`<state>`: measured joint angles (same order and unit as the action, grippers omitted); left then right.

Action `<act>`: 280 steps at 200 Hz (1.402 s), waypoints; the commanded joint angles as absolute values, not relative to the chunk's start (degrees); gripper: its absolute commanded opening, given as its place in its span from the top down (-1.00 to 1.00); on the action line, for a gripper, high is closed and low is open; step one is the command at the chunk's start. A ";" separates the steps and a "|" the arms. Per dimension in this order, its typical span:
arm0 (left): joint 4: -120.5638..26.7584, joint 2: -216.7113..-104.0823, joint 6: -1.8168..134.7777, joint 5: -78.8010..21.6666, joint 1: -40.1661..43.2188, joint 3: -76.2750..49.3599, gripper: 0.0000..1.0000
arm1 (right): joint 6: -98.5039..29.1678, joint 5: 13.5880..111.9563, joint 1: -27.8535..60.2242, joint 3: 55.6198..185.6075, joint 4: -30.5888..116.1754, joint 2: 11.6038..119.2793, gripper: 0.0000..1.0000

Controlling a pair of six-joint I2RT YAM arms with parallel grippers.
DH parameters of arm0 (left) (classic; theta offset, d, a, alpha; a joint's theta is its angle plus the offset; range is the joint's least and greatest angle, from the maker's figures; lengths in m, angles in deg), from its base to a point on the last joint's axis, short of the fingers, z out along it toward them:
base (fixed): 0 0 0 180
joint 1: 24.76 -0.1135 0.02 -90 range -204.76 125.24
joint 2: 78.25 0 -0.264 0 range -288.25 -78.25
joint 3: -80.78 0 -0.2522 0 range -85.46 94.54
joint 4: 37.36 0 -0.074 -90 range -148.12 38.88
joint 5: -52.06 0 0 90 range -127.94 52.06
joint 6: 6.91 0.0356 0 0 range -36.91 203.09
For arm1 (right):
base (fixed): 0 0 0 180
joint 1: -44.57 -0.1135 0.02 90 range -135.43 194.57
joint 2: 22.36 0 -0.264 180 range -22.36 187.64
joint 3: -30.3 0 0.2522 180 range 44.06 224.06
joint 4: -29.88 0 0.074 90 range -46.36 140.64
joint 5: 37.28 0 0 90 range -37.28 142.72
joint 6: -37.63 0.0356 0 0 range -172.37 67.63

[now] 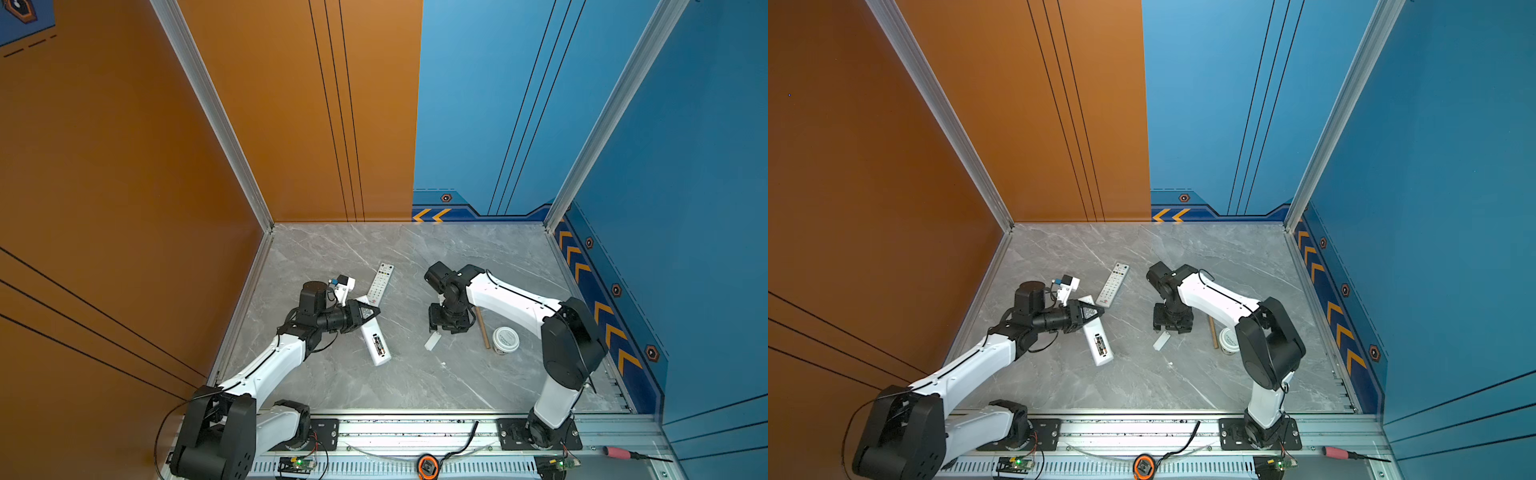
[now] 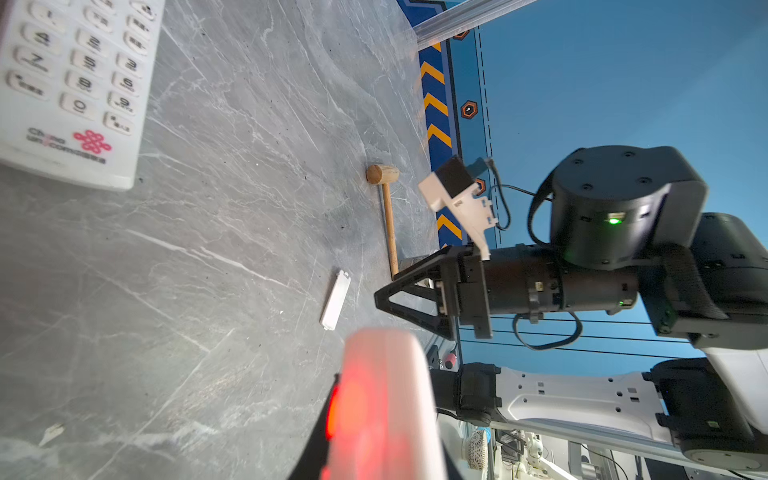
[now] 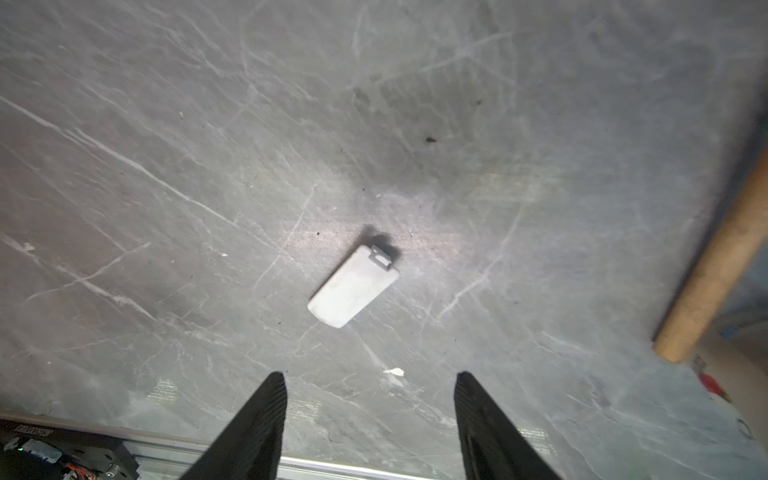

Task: Load the batteries into the remote control
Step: 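Move the right gripper to the white battery cover and grasp it, then lift the cover with the right gripper and carry it to the remote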

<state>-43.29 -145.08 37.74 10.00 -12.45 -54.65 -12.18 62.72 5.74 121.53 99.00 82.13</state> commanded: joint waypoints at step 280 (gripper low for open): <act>-40.03 -143.46 37.12 10.67 -14.51 -56.88 1.00 | -15.14 53.60 -1.02 133.80 101.33 101.56 0.30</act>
<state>-41.49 -144.14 37.61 10.03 -14.00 -56.22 -12.25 57.95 -0.27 133.82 99.63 98.45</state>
